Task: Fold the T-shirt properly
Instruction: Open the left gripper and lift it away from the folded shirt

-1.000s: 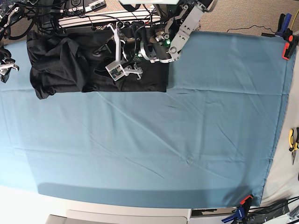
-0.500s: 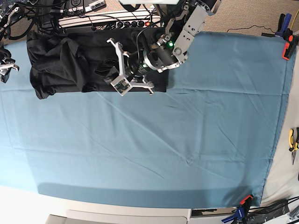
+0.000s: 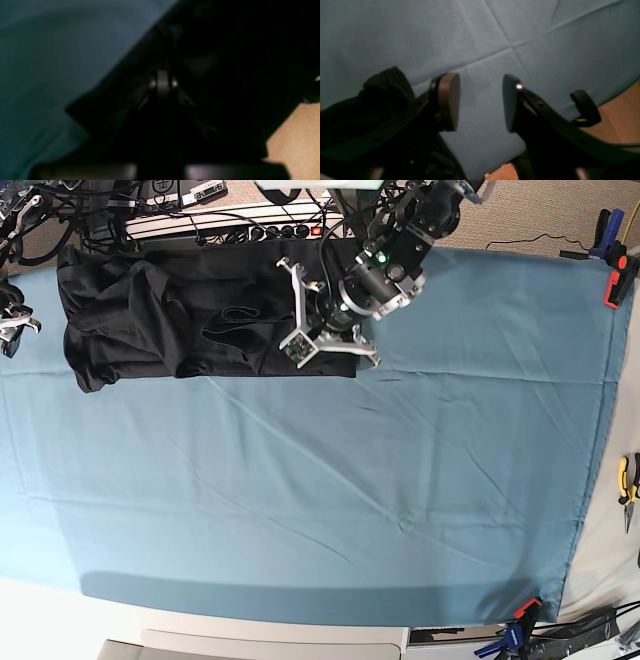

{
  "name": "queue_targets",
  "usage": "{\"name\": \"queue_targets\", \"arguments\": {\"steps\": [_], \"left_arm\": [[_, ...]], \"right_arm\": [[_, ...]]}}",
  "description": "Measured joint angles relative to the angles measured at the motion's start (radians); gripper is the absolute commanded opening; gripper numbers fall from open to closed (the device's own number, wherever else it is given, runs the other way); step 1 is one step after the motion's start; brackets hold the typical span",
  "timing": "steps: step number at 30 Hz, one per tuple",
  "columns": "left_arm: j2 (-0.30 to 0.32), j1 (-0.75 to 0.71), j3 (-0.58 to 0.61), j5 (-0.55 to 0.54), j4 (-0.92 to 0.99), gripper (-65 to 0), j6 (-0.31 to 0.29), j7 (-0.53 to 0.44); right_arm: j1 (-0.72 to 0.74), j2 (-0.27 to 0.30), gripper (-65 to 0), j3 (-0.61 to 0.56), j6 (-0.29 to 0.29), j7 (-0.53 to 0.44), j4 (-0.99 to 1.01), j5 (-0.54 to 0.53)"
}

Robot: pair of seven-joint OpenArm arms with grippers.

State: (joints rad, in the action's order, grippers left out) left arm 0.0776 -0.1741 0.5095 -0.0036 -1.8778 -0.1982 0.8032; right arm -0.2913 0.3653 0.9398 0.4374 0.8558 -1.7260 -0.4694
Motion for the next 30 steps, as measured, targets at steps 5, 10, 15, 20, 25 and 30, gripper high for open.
{"name": "queue_targets", "arguments": {"steps": [5,10,15,20,25,30], "left_arm": [[-0.002,-0.042,0.014,-0.002,0.0,-65.0,0.0,0.003],[-0.002,-0.047,0.066,-0.102,0.0,-65.0,0.0,-0.002],[-0.034,-0.046,0.128,-0.335,0.0,-65.0,-0.244,-0.09],[-0.041,-0.036,0.126,-0.43,-0.002,-65.0,-0.427,-0.106],[-0.048,-0.036,0.119,-0.311,-0.003,-65.0,-0.309,-0.095],[-0.05,-0.032,0.072,-0.118,-0.002,-65.0,-0.122,-0.03]], "right_arm": [[0.0,0.0,-37.1,0.0,0.0,0.0,0.0,0.0],[0.0,0.0,-37.1,0.0,0.0,0.0,0.0,0.0],[0.0,0.0,-37.1,0.0,0.0,-0.002,0.0,-0.003],[0.0,0.0,-37.1,0.0,0.0,-0.004,0.0,-0.004],[0.0,0.0,-37.1,0.0,0.0,-0.004,0.0,-0.003],[0.0,0.0,-37.1,0.0,0.0,-0.004,0.0,-0.003]]}}
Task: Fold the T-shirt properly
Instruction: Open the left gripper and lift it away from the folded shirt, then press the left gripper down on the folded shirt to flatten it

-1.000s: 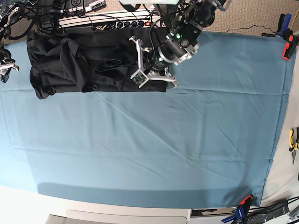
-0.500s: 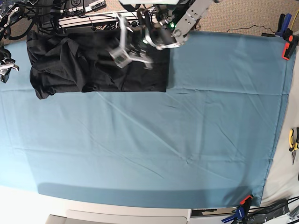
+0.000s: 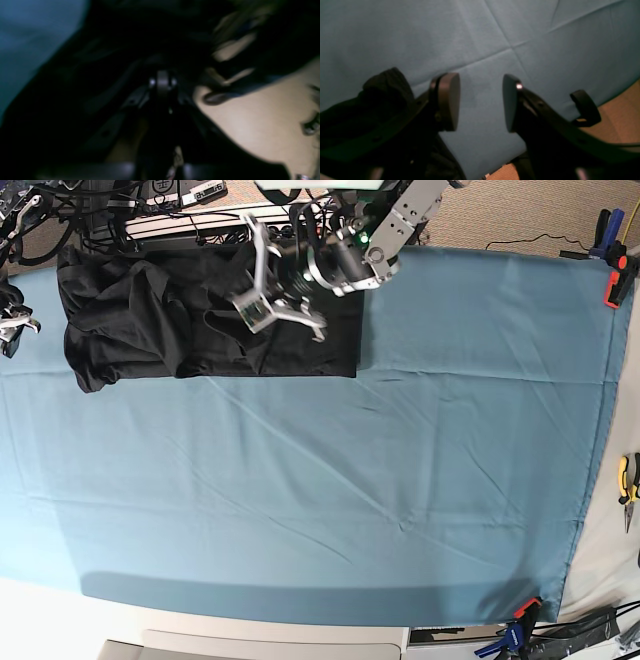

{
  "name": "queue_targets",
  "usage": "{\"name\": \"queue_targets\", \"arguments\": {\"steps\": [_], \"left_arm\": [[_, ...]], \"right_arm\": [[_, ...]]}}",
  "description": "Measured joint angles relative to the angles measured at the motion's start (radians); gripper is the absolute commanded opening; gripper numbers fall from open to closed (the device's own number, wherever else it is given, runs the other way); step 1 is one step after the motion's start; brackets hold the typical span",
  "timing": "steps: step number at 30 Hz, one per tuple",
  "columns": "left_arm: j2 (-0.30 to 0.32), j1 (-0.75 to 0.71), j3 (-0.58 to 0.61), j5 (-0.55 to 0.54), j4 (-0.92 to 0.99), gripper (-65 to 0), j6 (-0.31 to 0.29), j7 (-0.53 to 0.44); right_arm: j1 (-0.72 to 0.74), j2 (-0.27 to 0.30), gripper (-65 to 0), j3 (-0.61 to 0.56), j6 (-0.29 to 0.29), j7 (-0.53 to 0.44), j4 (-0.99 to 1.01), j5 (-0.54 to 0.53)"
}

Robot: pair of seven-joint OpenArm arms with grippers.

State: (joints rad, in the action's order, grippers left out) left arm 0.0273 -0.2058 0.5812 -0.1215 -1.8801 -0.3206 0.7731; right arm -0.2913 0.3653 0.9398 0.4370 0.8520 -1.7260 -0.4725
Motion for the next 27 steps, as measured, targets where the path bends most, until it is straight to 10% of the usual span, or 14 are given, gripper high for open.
{"name": "queue_targets", "arguments": {"steps": [12,27], "left_arm": [[0.054,0.015,-0.026,0.136,0.0,-65.0,0.06,0.11],[0.046,0.072,0.014,0.137,0.1,-65.0,0.077,0.018]], "right_arm": [[0.0,0.0,-37.1,0.0,0.0,0.0,0.0,0.0],[0.0,0.0,-37.1,0.0,0.0,0.0,0.0,0.0]]}}
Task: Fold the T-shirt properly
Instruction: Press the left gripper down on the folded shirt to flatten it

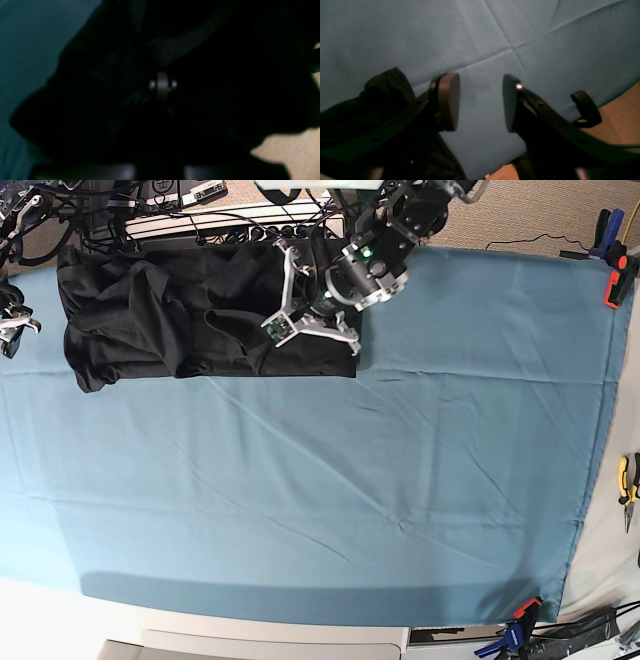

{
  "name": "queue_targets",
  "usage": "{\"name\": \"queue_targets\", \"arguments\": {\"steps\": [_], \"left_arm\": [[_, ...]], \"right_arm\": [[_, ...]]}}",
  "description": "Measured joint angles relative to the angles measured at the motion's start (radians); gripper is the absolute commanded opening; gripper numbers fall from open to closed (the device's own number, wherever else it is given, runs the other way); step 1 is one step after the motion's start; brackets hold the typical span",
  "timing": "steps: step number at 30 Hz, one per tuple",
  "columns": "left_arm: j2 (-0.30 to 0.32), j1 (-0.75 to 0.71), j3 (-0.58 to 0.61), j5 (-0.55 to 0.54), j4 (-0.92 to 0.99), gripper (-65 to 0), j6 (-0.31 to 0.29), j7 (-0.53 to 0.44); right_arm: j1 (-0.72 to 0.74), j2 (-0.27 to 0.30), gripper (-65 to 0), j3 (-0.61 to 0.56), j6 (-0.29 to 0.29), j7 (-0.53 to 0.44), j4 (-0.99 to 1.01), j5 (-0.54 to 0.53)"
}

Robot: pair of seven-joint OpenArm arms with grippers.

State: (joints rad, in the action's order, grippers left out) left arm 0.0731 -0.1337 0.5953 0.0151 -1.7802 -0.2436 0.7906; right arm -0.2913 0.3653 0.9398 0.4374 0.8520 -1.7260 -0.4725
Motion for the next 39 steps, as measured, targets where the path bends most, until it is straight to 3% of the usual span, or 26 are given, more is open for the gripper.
{"name": "queue_targets", "arguments": {"steps": [3,11,18,22,26,29,36,39], "left_arm": [[-0.005,0.032,0.05,-0.001,0.002,-65.0,0.043,-0.015],[-0.132,0.048,0.07,0.016,0.002,-65.0,0.042,-0.109],[-0.151,0.107,0.066,0.023,0.053,-65.0,0.045,-0.124],[-0.121,0.121,0.068,0.048,0.061,-65.0,0.045,-0.032],[-0.047,0.114,0.068,0.04,0.061,-65.0,0.106,0.03],[-0.028,0.098,0.066,-0.017,0.061,-65.0,0.115,0.053],[-0.034,0.034,0.066,-0.216,0.061,-65.0,0.056,0.096],[-0.05,0.001,0.067,-0.246,0.061,-65.0,0.025,0.101]], "right_arm": [[0.0,0.0,-37.1,0.0,0.0,0.0,0.0,0.0],[0.0,0.0,-37.1,0.0,0.0,0.0,0.0,0.0],[0.0,0.0,-37.1,0.0,0.0,0.0,0.0,0.0],[0.0,0.0,-37.1,0.0,0.0,0.0,0.0,0.0],[0.0,0.0,-37.1,0.0,0.0,0.0,0.0,0.0],[0.0,0.0,-37.1,0.0,0.0,0.0,0.0,0.0],[0.0,0.0,-37.1,0.0,0.0,0.0,0.0,0.0],[0.0,0.0,-37.1,0.0,0.0,0.0,0.0,0.0]]}}
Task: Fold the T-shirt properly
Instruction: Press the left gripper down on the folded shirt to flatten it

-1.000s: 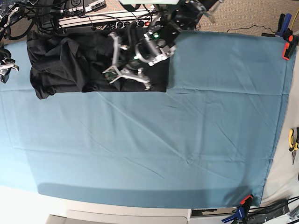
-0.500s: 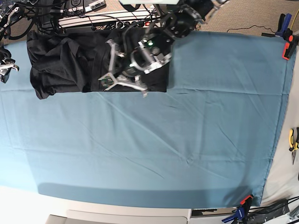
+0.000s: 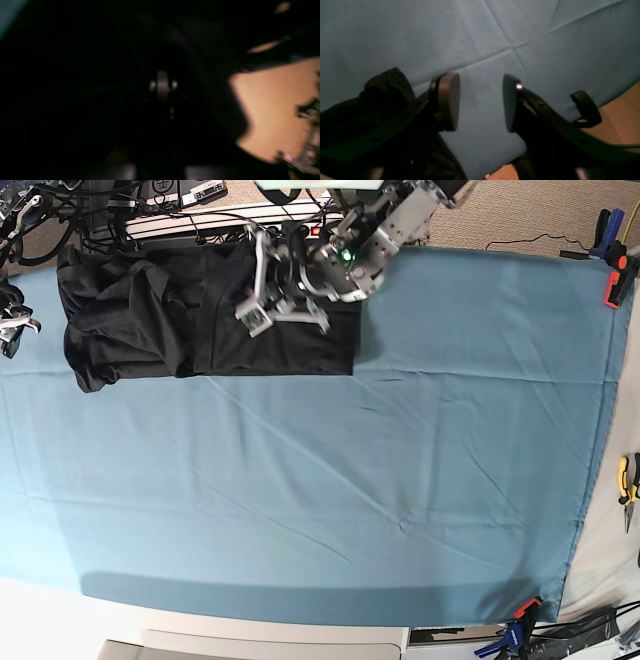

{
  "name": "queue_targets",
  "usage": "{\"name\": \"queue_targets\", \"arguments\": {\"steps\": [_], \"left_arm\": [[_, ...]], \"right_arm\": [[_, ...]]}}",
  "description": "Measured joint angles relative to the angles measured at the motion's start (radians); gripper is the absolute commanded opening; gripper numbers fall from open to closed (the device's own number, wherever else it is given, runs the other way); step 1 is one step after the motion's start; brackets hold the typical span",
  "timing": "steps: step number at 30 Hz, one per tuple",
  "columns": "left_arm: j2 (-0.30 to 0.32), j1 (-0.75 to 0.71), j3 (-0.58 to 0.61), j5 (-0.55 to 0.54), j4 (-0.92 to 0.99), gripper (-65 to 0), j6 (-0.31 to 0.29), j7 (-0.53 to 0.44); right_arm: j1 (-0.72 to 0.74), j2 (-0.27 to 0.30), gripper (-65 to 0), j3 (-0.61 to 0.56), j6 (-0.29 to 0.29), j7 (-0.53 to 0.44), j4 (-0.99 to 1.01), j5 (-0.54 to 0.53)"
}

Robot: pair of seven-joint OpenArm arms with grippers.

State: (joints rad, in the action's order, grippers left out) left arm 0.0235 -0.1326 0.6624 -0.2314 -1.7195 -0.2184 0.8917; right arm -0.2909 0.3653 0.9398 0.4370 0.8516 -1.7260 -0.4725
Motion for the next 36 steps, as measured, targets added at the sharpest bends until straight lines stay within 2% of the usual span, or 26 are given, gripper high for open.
{"name": "queue_targets", "arguments": {"steps": [7,10,18,24,27,29,33,36], "left_arm": [[-0.017,0.005,0.002,-0.029,-0.005,-65.0,-0.006,0.006],[-0.021,0.005,0.002,-0.05,-0.005,-65.0,-0.011,-0.032],[-0.064,0.005,0.002,0.027,-0.005,-65.0,-0.011,-0.092],[-0.061,0.005,0.002,0.164,-0.005,-65.0,-0.011,0.039],[-0.057,0.005,0.002,0.172,-0.005,-65.0,-0.011,0.1],[-0.057,0.005,0.002,0.151,-0.007,-65.0,-0.01,0.114],[-0.056,0.005,0.001,0.017,-0.007,-65.0,-0.011,0.127],[-0.056,0.005,0.001,-0.026,-0.007,-65.0,-0.047,0.129]], "right_arm": [[0.0,0.0,-37.1,0.0,0.0,0.0,0.0,0.0],[0.0,0.0,-37.1,0.0,0.0,0.0,0.0,0.0],[0.0,0.0,-37.1,0.0,0.0,0.0,0.0,0.0],[0.0,0.0,-37.1,0.0,0.0,0.0,0.0,0.0],[0.0,0.0,-37.1,0.0,0.0,0.0,0.0,0.0],[0.0,0.0,-37.1,0.0,0.0,0.0,0.0,0.0],[0.0,0.0,-37.1,0.0,0.0,0.0,0.0,0.0],[0.0,0.0,-37.1,0.0,0.0,0.0,0.0,0.0]]}}
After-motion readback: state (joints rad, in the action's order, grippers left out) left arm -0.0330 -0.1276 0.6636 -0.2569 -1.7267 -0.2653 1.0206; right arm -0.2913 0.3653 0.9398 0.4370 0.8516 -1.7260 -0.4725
